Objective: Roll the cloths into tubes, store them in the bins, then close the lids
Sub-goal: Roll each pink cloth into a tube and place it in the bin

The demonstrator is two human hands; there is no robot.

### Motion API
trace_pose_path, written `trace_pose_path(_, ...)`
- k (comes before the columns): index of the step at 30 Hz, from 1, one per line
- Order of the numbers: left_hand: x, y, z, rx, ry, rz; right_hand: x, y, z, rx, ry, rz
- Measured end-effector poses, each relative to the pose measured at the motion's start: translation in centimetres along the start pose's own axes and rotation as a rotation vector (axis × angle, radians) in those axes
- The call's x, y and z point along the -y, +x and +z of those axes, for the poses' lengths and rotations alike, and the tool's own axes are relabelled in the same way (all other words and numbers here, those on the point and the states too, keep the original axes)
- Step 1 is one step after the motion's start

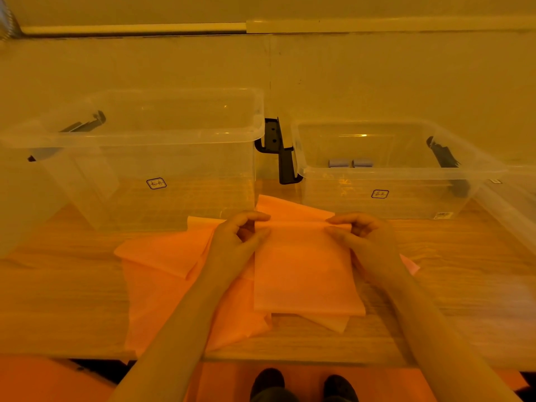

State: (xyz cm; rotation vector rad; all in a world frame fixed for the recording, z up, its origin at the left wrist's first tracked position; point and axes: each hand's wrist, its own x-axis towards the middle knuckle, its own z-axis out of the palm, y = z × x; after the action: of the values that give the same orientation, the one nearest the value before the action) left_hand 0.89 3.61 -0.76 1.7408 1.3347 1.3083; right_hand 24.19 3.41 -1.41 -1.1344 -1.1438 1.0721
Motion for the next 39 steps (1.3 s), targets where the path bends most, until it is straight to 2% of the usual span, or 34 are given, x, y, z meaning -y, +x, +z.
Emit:
trace_pose_path(10,0.30,0.13,0.06,-0.006,-0.015,0.016,-0.02,-0.23,0.20,0.007,-0.022,-0.070)
trace_pose_path(22,0.22,0.10,0.09,-0.019,0.004,0.049,0.06,-0.33,0.04,0.058,0.013,0.004)
trace_pose_path(29,0.23,0.04,0.08,0.004,0.019,-0.007,-0.04,-0.39,0.08,-0.025,-0.064,-0.060)
trace_pose_path(39,0.27,0.03,0.07,0.002,0.005,0.068,0.01,-0.73,0.11,0.019,0.009,-0.051)
